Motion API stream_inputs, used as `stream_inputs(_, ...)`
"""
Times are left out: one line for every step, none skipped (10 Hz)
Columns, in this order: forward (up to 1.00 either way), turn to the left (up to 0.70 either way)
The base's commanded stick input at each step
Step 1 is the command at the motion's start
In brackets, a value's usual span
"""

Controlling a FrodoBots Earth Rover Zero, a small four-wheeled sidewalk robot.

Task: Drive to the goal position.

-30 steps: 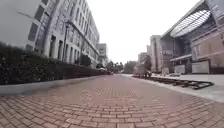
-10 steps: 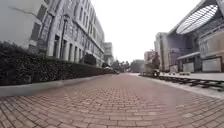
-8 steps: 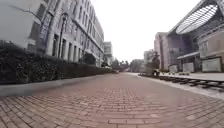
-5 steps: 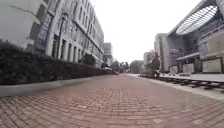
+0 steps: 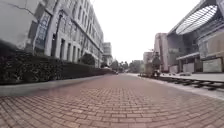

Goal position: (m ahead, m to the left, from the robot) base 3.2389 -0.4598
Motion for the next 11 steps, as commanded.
stream_inputs(0.45,0.0)
stream_inputs(0.45,0.0)
stream_inputs(0.45,0.0)
stream_inputs(0.45,0.0)
stream_inputs(0.45,0.0)
stream_inputs(0.45,0.0)
stream_inputs(0.45,0.0)
stream_inputs(0.45,0.0)
stream_inputs(0.45,0.0)
stream_inputs(0.45,0.0)
stream_inputs(0.45,0.0)
